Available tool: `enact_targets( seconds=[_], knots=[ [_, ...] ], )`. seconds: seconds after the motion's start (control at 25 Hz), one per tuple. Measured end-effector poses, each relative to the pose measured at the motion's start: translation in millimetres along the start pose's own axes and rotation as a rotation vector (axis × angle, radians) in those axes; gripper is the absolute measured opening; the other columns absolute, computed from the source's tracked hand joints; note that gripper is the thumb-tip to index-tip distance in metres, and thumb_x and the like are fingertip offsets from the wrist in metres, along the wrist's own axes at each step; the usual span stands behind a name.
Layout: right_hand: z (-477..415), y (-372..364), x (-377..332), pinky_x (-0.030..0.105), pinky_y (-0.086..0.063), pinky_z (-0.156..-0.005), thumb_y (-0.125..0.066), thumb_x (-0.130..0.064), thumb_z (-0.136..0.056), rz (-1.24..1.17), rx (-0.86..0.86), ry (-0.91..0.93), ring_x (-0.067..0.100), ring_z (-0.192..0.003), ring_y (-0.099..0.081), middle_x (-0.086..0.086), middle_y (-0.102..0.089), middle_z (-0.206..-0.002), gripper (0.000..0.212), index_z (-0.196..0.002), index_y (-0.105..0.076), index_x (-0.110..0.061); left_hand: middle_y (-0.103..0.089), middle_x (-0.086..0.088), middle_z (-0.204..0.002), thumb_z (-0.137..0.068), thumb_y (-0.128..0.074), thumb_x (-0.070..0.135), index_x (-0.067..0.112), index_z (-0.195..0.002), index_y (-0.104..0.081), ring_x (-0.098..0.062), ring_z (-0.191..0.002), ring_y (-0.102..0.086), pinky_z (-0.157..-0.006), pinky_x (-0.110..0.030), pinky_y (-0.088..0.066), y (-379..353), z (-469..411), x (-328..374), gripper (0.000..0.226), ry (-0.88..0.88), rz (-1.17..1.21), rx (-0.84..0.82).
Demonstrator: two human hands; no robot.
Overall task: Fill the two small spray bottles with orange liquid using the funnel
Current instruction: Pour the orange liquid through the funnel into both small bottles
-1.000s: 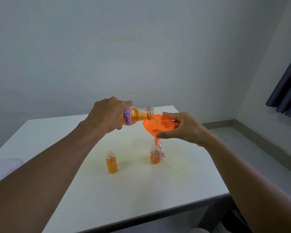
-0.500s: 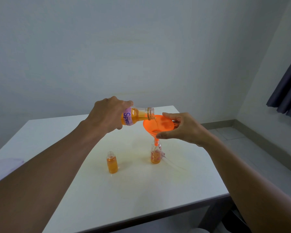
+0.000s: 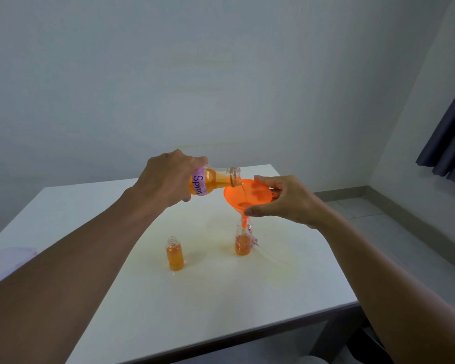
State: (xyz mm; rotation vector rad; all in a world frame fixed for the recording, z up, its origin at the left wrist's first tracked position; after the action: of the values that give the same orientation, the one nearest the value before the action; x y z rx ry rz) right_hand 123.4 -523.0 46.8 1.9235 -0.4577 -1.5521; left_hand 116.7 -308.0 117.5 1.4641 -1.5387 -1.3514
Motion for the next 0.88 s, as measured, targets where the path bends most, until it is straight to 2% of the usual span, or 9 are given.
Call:
enact_targets(
  seconds=[0.16,0.24,0.36,0.88],
  knots=[
    [0.0,0.0,-0.4,0.038,-0.056,-0.096,-0.082,-0.073,-0.036,-0.002,-0.002,0.004,0.017,-0.117,-0.059,-0.003,-0.057,-0.141,0.127,-0.147,-0.051,-0.020,-0.058,-0.004,-0.099,-0.073,-0.077,0.021,0.033,-0.135,-0.047,-0.027,-0.090,-0.060,-0.066,-0.029,-0.039,0.3,-0.2,0.0,0.069,0.003,-0.004,-0.003],
    [0.0,0.4,0.3,0.040,-0.056,-0.097,-0.083,-0.073,-0.036,-0.008,0.002,0.001,0.017,-0.117,-0.060,-0.004,-0.058,-0.141,0.126,-0.147,-0.052,-0.020,-0.055,-0.003,-0.097,-0.074,-0.076,0.021,0.033,-0.135,-0.047,-0.027,-0.089,-0.060,-0.065,-0.029,-0.038,0.7,-0.4,-0.2,0.069,0.005,-0.010,0.002],
    [-0.3,0.2,0.0,0.041,-0.056,-0.098,-0.083,-0.073,-0.037,-0.001,0.001,0.005,0.017,-0.117,-0.060,-0.003,-0.058,-0.142,0.126,-0.147,-0.052,-0.019,-0.061,-0.006,-0.105,-0.074,-0.076,0.021,0.033,-0.136,-0.047,-0.029,-0.094,-0.062,-0.065,-0.029,-0.038,0.0,-1.2,-1.2,0.070,0.006,-0.013,0.002],
    [-1.3,-1.0,-0.4,0.045,-0.055,-0.100,-0.081,-0.078,-0.034,0.015,0.000,-0.001,0.020,-0.121,-0.060,-0.003,-0.057,-0.143,0.130,-0.147,-0.051,-0.022,-0.062,-0.007,-0.111,-0.075,-0.077,0.022,0.032,-0.139,-0.045,-0.029,-0.098,-0.062,-0.067,-0.029,-0.038,2.4,0.4,-3.1,0.072,0.010,-0.013,0.002]
  ],
)
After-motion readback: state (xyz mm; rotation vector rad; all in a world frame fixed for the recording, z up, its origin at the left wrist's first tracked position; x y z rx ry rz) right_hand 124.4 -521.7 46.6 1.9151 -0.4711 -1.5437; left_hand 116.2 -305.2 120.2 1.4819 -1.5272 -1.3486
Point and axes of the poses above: each hand's wrist, its own z-axis away from the middle knuckle, its own y-axis out of the back of the hand, x = y × z, the point moved 8 cm from there along -z, towards the middle knuckle
